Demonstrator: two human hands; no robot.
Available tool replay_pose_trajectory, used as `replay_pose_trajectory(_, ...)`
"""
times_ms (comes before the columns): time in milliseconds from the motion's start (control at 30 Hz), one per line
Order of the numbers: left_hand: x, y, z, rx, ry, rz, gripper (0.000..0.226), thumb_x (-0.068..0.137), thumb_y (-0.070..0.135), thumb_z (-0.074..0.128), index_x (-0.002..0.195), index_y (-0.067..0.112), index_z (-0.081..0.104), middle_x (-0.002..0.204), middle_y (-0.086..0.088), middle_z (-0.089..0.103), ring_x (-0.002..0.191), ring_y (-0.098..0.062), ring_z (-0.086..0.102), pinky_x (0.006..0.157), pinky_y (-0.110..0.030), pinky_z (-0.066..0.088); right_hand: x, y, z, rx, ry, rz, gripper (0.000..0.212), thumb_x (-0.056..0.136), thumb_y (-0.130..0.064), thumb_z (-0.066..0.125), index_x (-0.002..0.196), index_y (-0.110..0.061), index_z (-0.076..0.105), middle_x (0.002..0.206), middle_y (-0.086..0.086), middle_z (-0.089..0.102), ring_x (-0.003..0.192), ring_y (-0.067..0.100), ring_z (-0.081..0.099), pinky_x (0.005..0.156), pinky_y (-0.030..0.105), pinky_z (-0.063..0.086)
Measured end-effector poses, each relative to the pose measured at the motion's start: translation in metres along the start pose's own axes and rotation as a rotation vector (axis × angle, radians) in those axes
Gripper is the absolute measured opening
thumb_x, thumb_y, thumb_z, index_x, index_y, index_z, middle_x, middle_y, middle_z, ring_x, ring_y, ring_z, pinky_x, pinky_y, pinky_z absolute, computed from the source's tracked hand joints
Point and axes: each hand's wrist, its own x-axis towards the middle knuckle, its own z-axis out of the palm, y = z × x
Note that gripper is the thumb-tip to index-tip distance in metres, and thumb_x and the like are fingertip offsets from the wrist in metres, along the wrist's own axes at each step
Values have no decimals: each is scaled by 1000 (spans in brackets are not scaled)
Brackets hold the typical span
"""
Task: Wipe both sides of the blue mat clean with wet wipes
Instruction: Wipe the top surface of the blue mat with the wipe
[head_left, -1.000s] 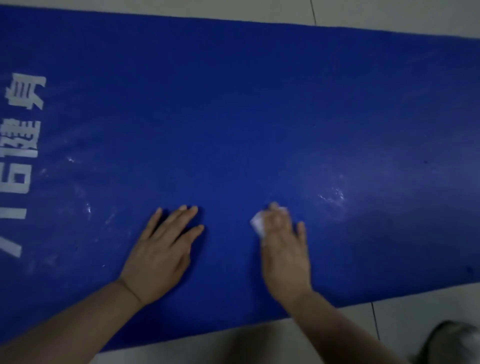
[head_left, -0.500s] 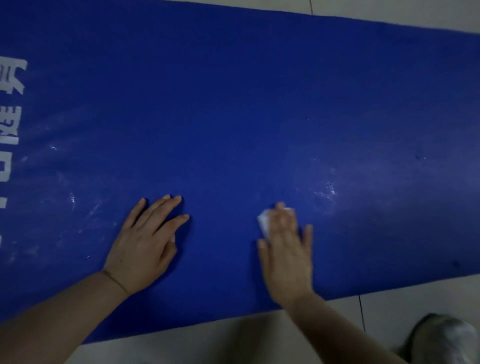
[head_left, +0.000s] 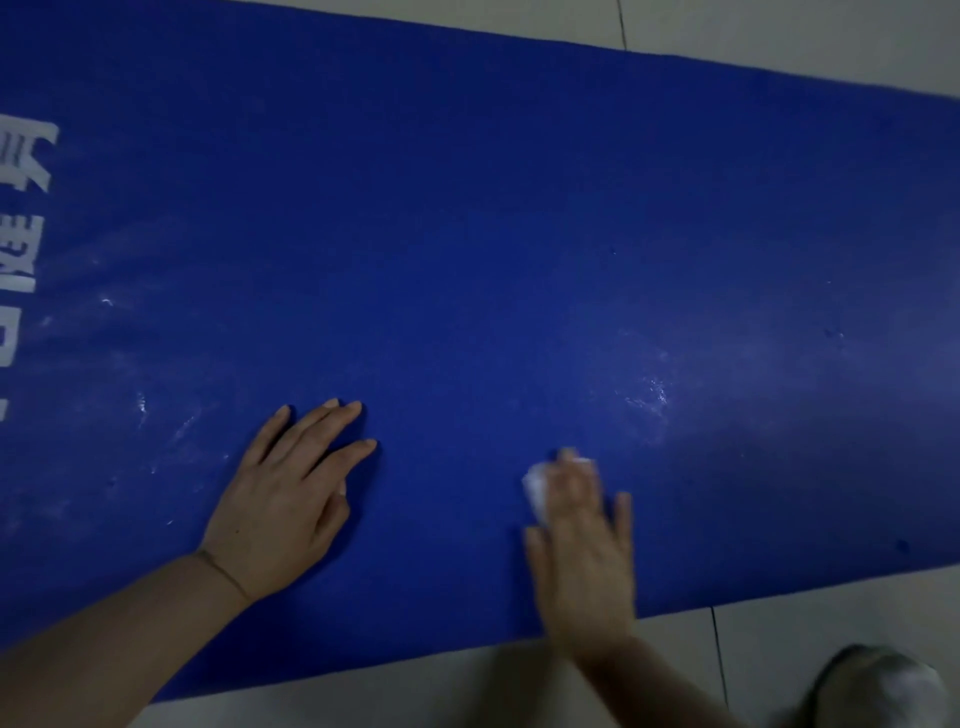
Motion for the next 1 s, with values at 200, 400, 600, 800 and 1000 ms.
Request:
replay_pose_trajectory(200,0,1,-1,1,-6,-12,42,88,18,37,119,9,64,142,-13,48,133,-27,42,115,-50,22,-1,-7,-3,77,52,294,69,96,-52,17,151,-10,13,158,11,13,145,28,11,115,42,8)
replay_pose_trajectory(400,1,1,-2,11,-21,-15,43,87,19,37,119,9,64,143,-13,48,133,-26,41,115,-50,22,4,-52,2,20,12,-50,64,94,-49,27,146,-12,28,153,6,31,141,22,29,113,43,20)
replay_pose_trajectory(600,-1,1,-1,11,-17,-16,43,87,19,37,119,9,64,143,-13,48,133,-27,42,114,-51,24,64,2,-14,120,96,405,72,92,-53,5,148,-8,1,159,10,6,145,19,-2,120,44,6)
replay_pose_trajectory(800,1,2,-3,14,-33,-26,44,86,20,37,118,9,65,143,-13,48,133,-26,41,116,-47,20,33,-76,-5,-3,8,-167,67,94,-50,25,148,-10,25,156,8,23,144,23,19,118,42,18)
replay_pose_trajectory(1000,1,2,-2,9,-29,-29,43,87,20,36,119,11,64,143,-12,47,133,-26,41,114,-50,24,52,-29,-8,48,63,159,67,96,-49,18,150,-10,16,157,5,13,144,21,12,116,48,20)
